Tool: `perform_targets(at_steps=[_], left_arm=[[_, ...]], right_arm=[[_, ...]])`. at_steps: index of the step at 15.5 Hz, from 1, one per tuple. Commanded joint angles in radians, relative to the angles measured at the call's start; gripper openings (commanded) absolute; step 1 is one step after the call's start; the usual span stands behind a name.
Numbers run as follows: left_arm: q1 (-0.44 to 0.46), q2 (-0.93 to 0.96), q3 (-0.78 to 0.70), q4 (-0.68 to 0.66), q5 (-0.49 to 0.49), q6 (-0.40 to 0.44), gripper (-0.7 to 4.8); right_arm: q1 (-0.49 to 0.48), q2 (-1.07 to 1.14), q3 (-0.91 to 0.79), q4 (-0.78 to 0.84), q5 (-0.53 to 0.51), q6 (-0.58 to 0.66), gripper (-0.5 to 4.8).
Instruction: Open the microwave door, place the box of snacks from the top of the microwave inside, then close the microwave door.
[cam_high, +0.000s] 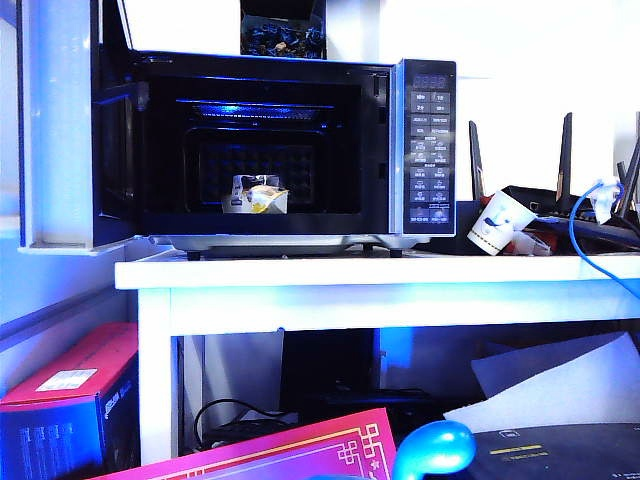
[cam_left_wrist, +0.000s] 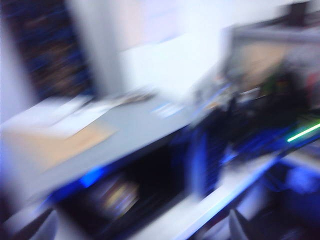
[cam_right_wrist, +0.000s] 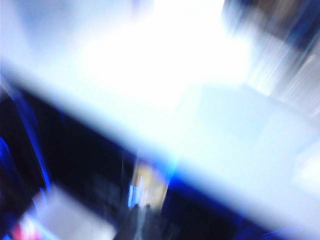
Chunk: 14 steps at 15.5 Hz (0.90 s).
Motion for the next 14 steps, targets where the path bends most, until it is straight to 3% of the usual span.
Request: perform_targets(at_steps=[1,2,7,11,14], left_arm=[[-0.001,-0.06,0.005,-0.171,-0.165,-0.003,4.79],[-0.001,-0.086,0.004,-0.215,-0.165,-0.011,4.79],[-0.001,-0.104,-0.009,-0.396,-0.165,-0.033,4.79],[-0.001,-0.103,-0.086,-0.42,-0.161,-0.029,4.79],[-0.001,-0.103,-0.167,-0.451,-0.202,-0.028,4.79]], right_arm=[[0.0,-0.185,0.007,0.009,0.063,-0.009,-0.05],[0.0,-0.273,0.007,0.006,0.111,-0.009,-0.05],[0.0,-0.522,0.007,-0.096,0.113,-0.01,-0.05],[0.0,-0.652,0.007,-0.222,0.281,-0.009,-0.05],[0.0,-0.699,0.006,-0.251,0.292,-0.009,-0.05]])
